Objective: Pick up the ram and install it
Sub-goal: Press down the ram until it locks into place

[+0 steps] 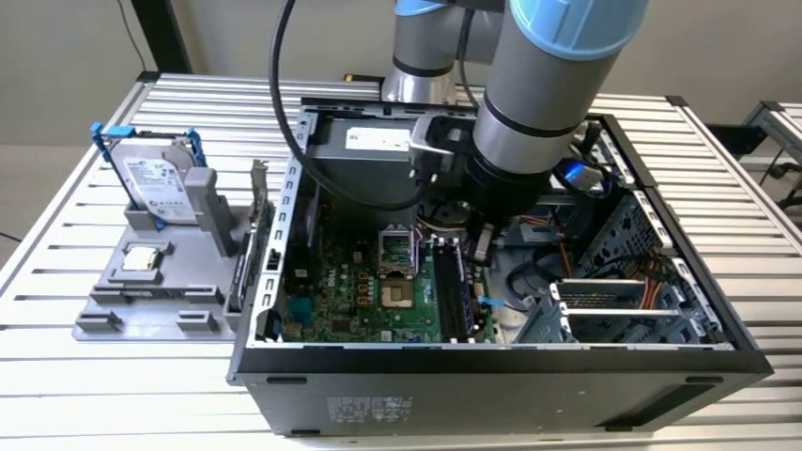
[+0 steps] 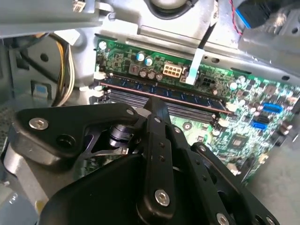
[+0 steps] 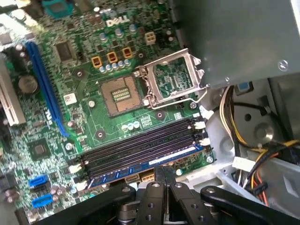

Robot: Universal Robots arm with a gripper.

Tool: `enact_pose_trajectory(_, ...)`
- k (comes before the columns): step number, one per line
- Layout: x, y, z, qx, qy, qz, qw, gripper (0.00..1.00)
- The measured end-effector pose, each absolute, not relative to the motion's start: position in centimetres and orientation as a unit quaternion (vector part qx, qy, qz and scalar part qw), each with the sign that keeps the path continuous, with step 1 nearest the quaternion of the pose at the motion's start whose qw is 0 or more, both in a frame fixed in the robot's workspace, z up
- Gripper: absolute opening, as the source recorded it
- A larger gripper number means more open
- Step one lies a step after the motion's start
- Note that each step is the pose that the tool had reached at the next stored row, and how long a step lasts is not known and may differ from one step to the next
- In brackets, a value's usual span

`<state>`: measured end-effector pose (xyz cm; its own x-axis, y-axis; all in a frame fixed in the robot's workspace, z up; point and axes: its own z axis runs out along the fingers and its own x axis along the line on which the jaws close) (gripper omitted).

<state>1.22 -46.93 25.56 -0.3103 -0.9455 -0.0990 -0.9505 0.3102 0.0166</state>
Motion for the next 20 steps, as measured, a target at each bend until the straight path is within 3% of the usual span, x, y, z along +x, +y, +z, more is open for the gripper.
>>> enact_pose_trajectory(20, 1.37, -46.94, 25.56, -0.699, 0.713, 0.037, 0.034, 0.0)
